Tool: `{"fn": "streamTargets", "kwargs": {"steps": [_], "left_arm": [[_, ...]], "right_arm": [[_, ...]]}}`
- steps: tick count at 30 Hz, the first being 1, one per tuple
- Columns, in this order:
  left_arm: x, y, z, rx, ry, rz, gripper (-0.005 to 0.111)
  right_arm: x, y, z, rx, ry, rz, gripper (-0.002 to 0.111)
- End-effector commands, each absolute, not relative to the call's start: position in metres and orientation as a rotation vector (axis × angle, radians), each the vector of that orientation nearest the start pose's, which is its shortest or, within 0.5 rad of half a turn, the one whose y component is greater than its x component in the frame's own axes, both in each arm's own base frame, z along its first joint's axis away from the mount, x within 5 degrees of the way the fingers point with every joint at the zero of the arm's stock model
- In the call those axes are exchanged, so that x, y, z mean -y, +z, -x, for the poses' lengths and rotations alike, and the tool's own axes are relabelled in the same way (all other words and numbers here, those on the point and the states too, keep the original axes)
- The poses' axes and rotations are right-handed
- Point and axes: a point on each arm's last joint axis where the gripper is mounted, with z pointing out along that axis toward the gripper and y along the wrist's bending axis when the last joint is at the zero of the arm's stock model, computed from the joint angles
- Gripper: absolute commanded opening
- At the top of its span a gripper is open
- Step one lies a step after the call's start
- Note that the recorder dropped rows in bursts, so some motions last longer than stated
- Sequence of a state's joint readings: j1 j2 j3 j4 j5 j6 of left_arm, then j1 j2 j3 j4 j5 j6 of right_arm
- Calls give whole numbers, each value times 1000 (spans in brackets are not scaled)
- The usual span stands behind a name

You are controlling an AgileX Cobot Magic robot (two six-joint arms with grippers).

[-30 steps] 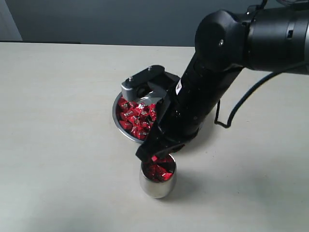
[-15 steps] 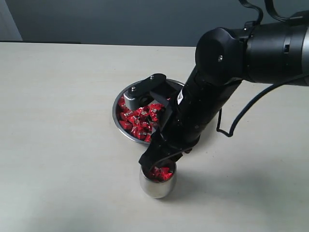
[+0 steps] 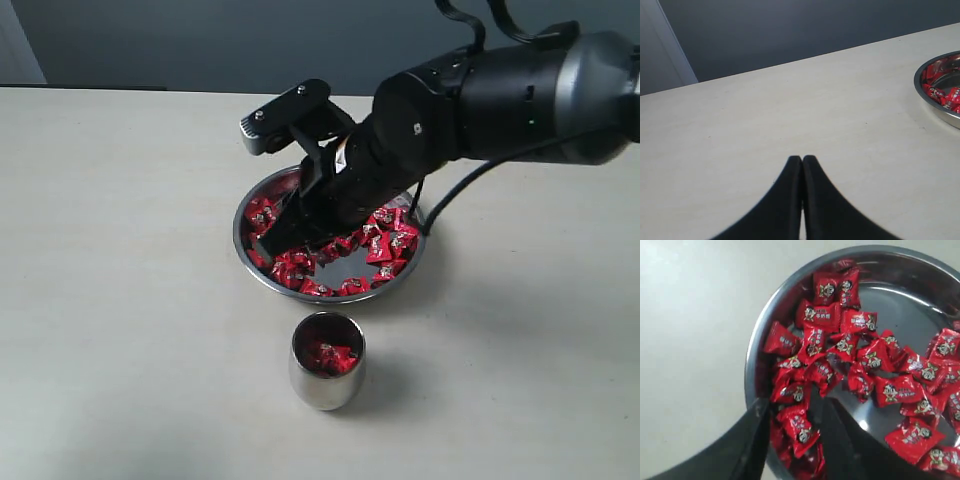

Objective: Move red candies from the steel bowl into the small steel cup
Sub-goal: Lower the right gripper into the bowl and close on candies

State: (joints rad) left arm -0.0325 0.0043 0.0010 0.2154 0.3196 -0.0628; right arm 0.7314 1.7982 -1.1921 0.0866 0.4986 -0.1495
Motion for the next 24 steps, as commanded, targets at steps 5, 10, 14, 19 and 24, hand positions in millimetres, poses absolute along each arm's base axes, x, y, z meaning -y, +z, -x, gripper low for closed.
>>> {"fn": "streamTargets", "kwargs": {"steps": [5,10,14,19,24], "left_arm": [[-4,186,-54,-1788,134,-105,0],[-4,186,-54,-1788,134,-105,0],[-4,186,-54,-1788,134,-105,0],[-4,186,-54,-1788,134,-105,0],[-4,186,-54,-1788,134,-105,0]], "right_arm": [[-232,182,-335,-2527,212,895,35],[-225,163,-345,-2620,180,892,46],[-227,148,-348,-2646,172,900,46],[-231,132,-356,-2654,178,862,46],[-234,125,-359,-2640,194,812,46]]}}
